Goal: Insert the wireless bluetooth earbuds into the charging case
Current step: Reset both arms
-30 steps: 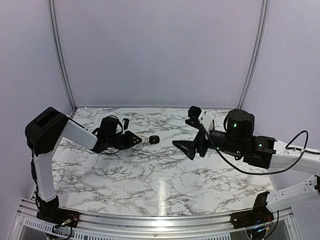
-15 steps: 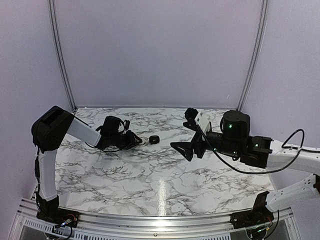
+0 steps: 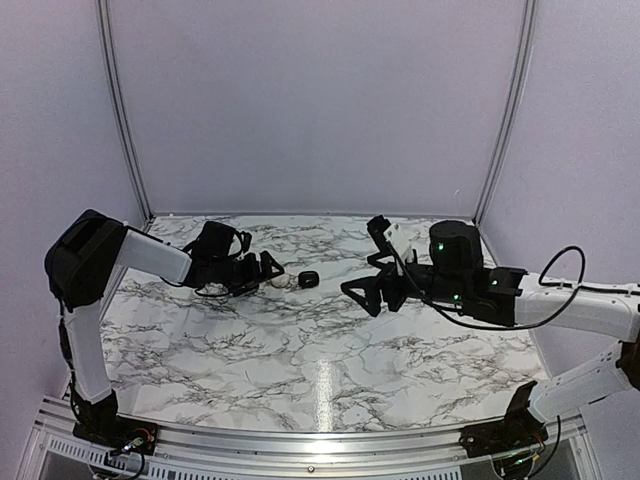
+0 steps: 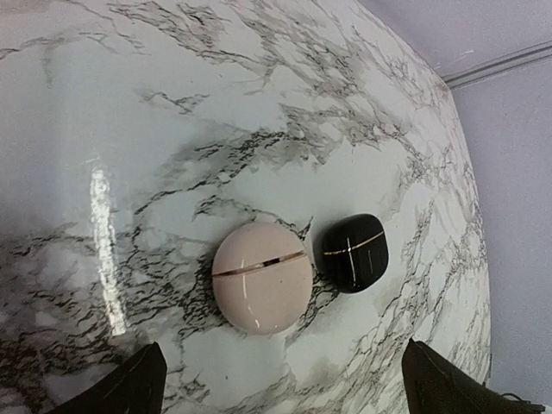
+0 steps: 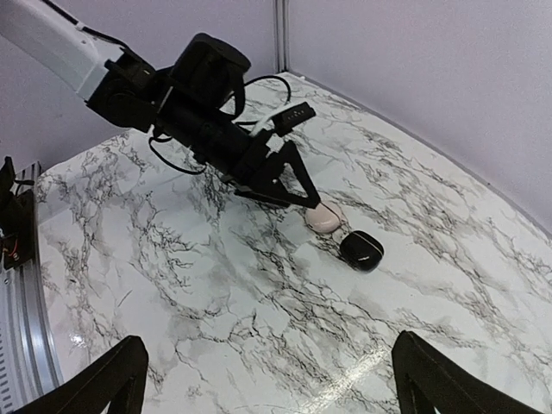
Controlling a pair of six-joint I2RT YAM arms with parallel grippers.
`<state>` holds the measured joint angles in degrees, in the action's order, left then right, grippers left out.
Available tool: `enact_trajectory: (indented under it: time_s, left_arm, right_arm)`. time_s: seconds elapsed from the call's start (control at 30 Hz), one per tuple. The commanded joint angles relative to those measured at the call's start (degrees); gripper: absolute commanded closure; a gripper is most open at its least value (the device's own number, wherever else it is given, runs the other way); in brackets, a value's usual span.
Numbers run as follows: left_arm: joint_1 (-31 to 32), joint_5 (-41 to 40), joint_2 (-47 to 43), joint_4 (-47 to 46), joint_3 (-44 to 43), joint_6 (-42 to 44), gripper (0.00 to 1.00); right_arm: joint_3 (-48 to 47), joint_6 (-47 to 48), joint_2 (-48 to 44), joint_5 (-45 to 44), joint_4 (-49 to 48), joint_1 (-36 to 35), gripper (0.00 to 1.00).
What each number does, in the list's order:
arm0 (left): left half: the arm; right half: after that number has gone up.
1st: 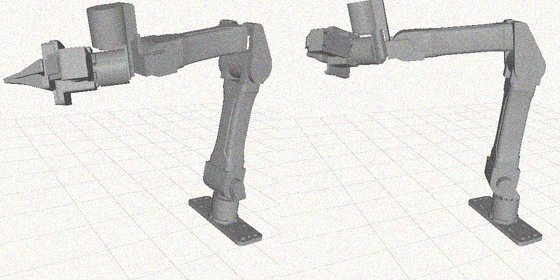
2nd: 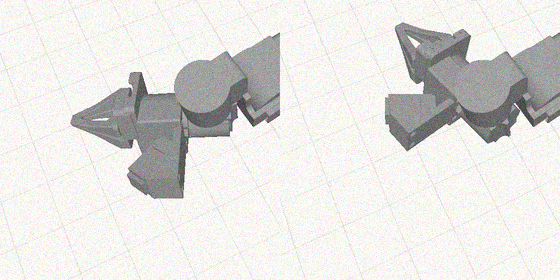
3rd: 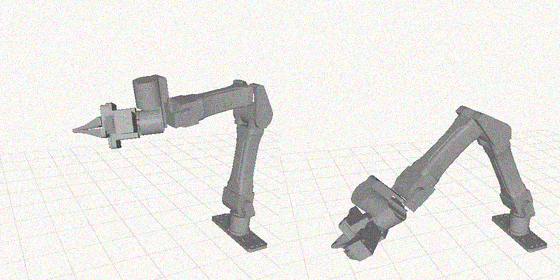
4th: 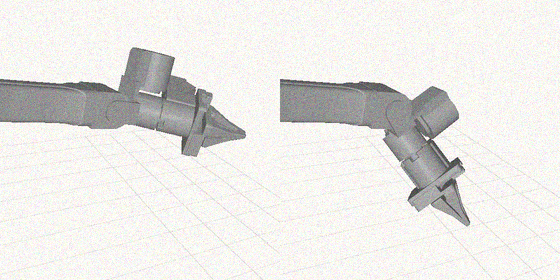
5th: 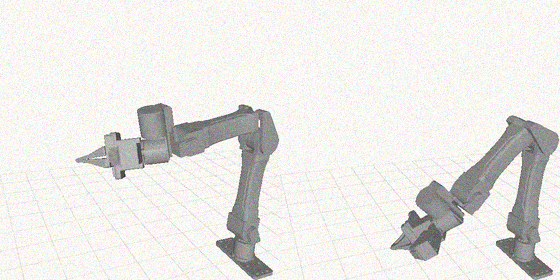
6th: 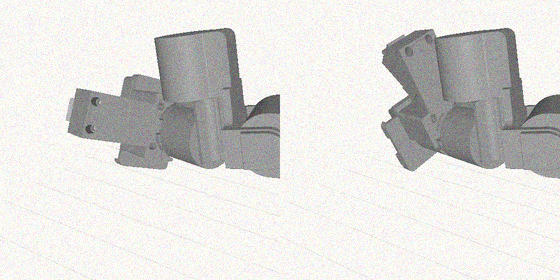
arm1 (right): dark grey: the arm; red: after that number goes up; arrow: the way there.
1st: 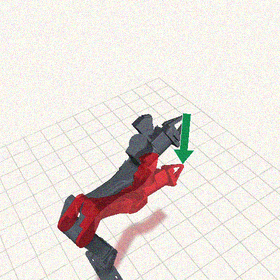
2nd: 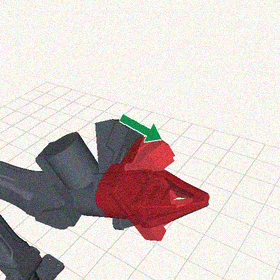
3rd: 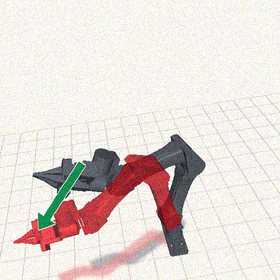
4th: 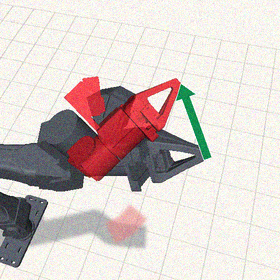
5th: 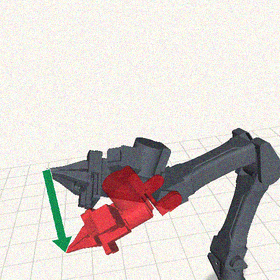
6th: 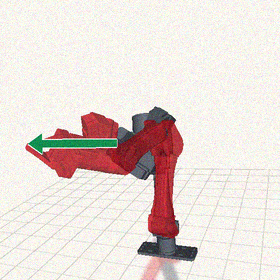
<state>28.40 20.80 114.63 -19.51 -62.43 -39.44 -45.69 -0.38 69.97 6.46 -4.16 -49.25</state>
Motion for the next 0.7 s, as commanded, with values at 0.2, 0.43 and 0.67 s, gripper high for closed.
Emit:
enact_trajectory:
  time_s: [0.2, 0.43, 0.67]
  left_arm:
    - [-0.4, -13.5, -23.5, 16.8, 5.1, 13.2, 0.01]
    - [-0.5, -25.0, -41.3, 15.1, 16.1, 13.9, 0.01]
    - [-0.6, -30.6, -56.4, 8.9, 32.5, 13.5, 0.01]
  right_arm:
    - [-2.3, -12.5, 4.5, -0.3, 3.3, 10.2, 0.02]
    - [4.4, -17.6, 3.3, 2.4, -2.1, 17.4, 0.02]
    - [9.8, -18.4, 2.4, 2.6, -6.3, 21.6, 0.02]
